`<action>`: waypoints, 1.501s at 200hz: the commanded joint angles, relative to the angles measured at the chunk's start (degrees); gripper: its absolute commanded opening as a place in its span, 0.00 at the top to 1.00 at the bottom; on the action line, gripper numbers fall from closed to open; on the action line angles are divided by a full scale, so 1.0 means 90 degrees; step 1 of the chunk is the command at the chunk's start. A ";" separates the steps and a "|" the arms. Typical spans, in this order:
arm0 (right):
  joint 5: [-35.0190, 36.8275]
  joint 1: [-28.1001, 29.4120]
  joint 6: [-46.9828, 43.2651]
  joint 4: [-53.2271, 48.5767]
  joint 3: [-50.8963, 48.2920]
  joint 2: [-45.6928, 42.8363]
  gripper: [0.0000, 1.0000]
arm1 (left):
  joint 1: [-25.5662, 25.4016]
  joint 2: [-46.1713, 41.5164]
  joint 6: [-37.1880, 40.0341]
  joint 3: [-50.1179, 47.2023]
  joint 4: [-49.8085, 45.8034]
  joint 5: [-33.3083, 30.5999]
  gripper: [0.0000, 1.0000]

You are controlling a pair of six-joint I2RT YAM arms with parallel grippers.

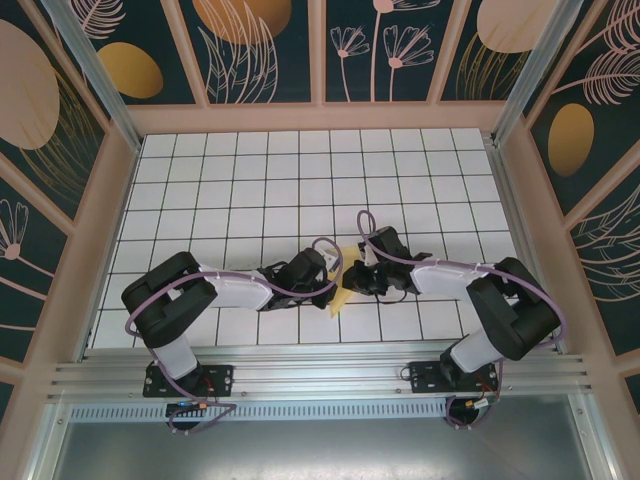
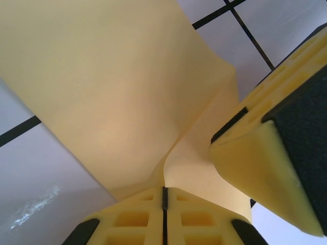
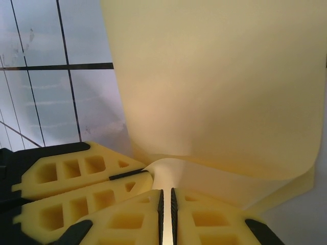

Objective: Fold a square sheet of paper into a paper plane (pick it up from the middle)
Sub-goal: Third fold the triangle at the center of the table.

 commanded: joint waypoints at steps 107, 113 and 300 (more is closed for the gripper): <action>0.0220 0.0069 0.0037 0.0314 -0.0421 0.0161 0.85 | 0.0033 0.0333 0.0147 0.0228 -0.0383 -0.0290 0.96; 0.0241 0.0065 0.0034 0.0277 -0.0406 0.0114 0.85 | 0.0031 0.0335 0.0149 0.0238 -0.0398 -0.0298 0.96; 0.0188 -0.0456 0.0046 0.0589 -0.0724 -0.0070 0.86 | 0.0028 0.0379 0.0235 0.0224 -0.0535 -0.0347 0.99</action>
